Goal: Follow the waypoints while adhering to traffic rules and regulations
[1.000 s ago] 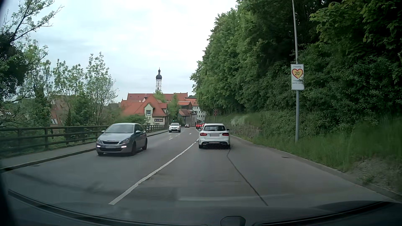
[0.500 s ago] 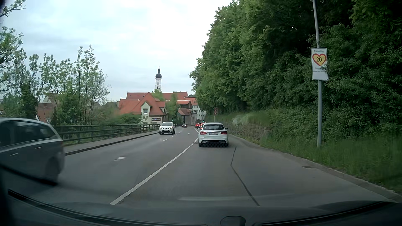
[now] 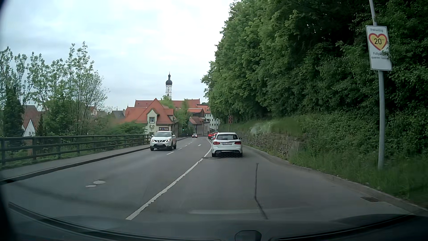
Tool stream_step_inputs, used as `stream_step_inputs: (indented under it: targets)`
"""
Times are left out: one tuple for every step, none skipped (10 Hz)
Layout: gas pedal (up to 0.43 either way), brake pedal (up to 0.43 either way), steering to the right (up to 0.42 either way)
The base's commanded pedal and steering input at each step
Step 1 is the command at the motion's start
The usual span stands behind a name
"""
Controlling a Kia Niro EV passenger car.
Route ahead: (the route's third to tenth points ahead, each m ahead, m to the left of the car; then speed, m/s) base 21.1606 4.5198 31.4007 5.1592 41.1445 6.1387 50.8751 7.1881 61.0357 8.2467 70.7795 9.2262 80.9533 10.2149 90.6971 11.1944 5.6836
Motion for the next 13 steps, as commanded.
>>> stream_step_inputs:
  targets:
    - [0.02, 0.0, -0.004]
    - [0.02, 0.0, -0.001]
    - [0.02, 0.0, 0.0]
    - [0.02, 0.0, -0.001]
    - [0.02, 0.0, 0.0]
    - [0.02, 0.0, -0.001]
    - [0.02, 0.0, -0.001]
    - [0.02, 0.0, -0.001]
    - [0.02, 0.0, -0.001]
    - [0.02, 0.0, -0.001]
    - [0.02, 0.0, -0.001]
    - [0.02, 0.0, -0.001]
    - [0.02, 0.0, -0.001]
